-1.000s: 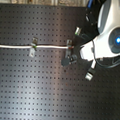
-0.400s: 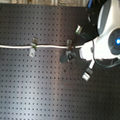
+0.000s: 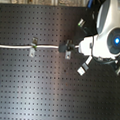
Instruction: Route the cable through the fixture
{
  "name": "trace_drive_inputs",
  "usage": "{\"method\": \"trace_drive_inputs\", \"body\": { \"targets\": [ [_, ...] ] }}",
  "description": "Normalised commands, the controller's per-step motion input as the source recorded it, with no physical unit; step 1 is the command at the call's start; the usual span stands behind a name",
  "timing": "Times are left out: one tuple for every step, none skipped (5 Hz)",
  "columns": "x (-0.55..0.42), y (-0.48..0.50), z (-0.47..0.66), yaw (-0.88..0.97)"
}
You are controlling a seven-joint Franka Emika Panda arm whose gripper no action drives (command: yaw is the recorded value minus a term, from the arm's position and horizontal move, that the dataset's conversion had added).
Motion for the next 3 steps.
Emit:
{"method": "trace_drive_inputs", "body": {
  "targets": [
    [-0.034, -0.001, 0.04, 0.82],
    [-0.182, -0.027, 0.00, 0.48],
    [-0.088, -0.175, 0.00, -0.03]
  ]
}}
